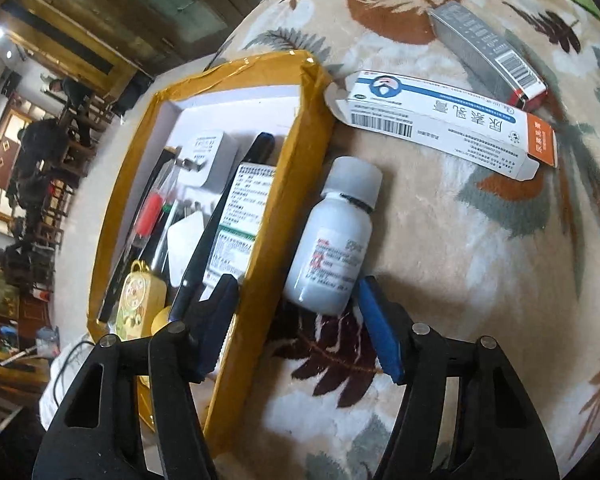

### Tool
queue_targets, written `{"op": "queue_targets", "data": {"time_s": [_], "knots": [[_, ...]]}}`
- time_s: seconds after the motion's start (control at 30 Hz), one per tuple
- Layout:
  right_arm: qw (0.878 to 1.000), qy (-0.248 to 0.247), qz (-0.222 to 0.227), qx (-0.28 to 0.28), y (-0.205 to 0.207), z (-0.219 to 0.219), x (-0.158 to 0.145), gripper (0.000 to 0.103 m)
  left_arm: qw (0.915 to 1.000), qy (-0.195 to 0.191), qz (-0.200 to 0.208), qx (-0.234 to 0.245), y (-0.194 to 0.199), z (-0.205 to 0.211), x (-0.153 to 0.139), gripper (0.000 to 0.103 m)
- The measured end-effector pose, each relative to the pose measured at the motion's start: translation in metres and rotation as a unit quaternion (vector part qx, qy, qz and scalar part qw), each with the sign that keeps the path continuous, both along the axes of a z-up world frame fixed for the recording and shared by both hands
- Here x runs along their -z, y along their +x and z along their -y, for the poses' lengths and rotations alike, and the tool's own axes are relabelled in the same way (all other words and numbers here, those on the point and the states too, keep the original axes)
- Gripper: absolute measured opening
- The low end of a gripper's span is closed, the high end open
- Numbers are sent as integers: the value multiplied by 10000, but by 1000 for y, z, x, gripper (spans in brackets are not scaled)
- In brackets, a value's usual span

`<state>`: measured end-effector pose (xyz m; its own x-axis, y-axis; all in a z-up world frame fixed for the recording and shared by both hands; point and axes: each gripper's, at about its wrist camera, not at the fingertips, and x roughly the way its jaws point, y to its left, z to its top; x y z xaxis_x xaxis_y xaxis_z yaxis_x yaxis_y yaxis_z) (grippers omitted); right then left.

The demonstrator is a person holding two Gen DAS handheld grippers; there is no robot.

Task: Organize objects
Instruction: 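Grasp the white green-labelled bottle with the right tool while the left tool holds its bottle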

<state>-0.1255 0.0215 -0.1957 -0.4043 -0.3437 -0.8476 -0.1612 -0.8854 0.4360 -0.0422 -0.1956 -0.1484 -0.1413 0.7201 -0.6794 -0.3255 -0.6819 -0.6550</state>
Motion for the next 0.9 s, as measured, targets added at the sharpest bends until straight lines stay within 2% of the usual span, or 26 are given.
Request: {"op": "queue_targets", "data": {"time_s": [0.17, 0.27, 0.33, 0.4, 0.53, 0.67, 0.73, 0.8, 0.87, 0.9], "knots": [[9994, -247, -51, 255, 6, -3, 6, 63, 9991, 331, 251, 14, -8, 3, 6, 34], [9993, -114, -112, 326, 11, -2, 2, 63, 9983, 439, 386, -29, -15, 3, 11, 34], [9990, -226, -67, 389, 12, -4, 2, 63, 9976, 532, 440, -49, -17, 3, 12, 34], [9990, -121, 19, 421, 10, -4, 0, 63, 9971, 589, 469, -63, -19, 3, 13, 34], [9977, 108, -220, 634, 11, -10, -17, 63, 9964, 714, 443, -62, -19, 5, 12, 34], [9949, 363, -80, 942, 5, -21, -16, 63, 9965, 740, 395, -42, -19, 6, 9, 34], [9949, 369, 169, 928, -4, -20, -5, 56, 9964, 757, 381, -48, -19, 7, 8, 34], [9949, 325, 292, 909, -14, -15, 3, 54, 9967, 739, 335, -47, -18, 8, 6, 34], [9927, 823, 402, 780, -24, -5, 6, 48, 9971, 704, 299, -35, -16, 7, 5, 34], [9902, 1145, 461, 647, -28, 3, 6, 42, 9972, 688, 287, -33, -16, 7, 5, 34]]}}
